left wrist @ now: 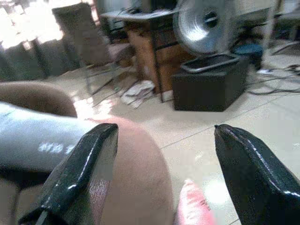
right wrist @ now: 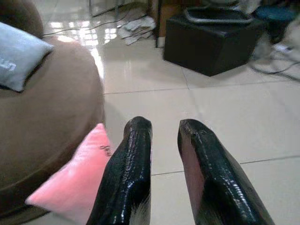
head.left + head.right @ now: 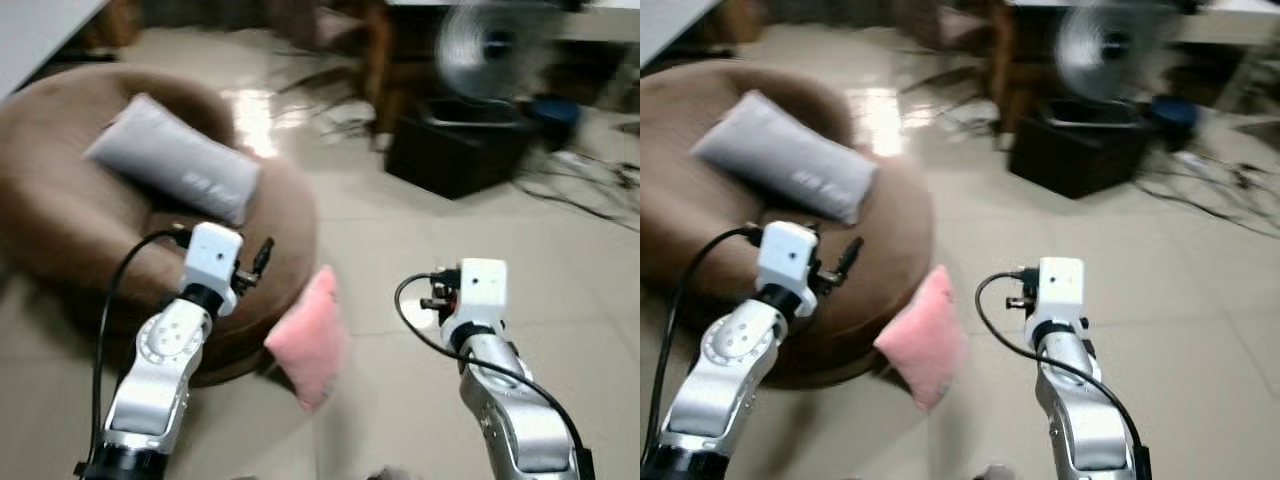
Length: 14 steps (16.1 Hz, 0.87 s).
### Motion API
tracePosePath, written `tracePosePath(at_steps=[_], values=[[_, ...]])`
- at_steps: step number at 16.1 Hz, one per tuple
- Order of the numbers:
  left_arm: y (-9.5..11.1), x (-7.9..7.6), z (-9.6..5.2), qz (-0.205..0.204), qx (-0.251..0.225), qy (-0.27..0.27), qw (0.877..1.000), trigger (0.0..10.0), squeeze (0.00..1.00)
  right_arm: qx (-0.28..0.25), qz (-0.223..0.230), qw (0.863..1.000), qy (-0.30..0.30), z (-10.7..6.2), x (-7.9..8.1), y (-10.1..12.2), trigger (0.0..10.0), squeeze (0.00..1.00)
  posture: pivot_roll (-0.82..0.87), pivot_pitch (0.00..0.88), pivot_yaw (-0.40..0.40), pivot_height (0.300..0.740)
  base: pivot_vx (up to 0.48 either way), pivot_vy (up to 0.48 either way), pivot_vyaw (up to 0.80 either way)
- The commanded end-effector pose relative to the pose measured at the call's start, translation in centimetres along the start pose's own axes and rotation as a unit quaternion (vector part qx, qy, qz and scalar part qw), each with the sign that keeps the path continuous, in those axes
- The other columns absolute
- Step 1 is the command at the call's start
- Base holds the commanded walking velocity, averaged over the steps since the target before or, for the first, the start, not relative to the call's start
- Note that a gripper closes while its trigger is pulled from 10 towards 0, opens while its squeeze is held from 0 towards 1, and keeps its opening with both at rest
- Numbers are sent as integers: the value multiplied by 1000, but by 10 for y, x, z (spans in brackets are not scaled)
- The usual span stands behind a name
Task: Move the pillow to the sofa from floor
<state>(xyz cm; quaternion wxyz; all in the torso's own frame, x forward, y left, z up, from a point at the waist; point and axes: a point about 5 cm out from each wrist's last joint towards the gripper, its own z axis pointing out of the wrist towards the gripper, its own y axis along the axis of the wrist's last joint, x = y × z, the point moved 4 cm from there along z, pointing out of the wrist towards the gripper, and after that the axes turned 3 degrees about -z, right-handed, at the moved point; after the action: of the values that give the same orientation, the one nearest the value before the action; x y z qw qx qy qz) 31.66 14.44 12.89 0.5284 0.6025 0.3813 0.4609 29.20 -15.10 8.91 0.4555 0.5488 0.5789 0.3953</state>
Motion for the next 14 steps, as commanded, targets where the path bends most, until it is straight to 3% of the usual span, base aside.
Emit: tracePosePath(at_steps=[1, 4, 5, 9, 14], values=[[3, -8, 1, -13, -11, -12, 1000, 10000, 0, -6, -17, 1000, -6, -2, -6, 1, 10000, 0, -39, 29, 14, 740, 0, 0, -800], [8, -4, -4, -33, -46, 0, 998, 10000, 0, -63, -28, 997, 19, -4, 2, 16, 10000, 0, -36, 26, 9, 740, 0, 0, -800], [11, 3, -9, -47, -61, 20, 997, 10000, 0, -123, -61, 990, 32, -6, 7, 31, 10000, 0, -33, 22, 2, 740, 0, 0, 0], [10, 5, -8, -32, -58, 26, 997, 10000, 0, -122, -63, 990, 40, -3, 7, 30, 10000, 0, -31, 17, -11, 740, 64, 0, 0], [9, 3, -6, -27, -59, 18, 998, 10000, 0, -107, -74, 990, 50, -3, 8, 18, 10000, 0, -37, 32, -3, 740, 427, 0, -101]])
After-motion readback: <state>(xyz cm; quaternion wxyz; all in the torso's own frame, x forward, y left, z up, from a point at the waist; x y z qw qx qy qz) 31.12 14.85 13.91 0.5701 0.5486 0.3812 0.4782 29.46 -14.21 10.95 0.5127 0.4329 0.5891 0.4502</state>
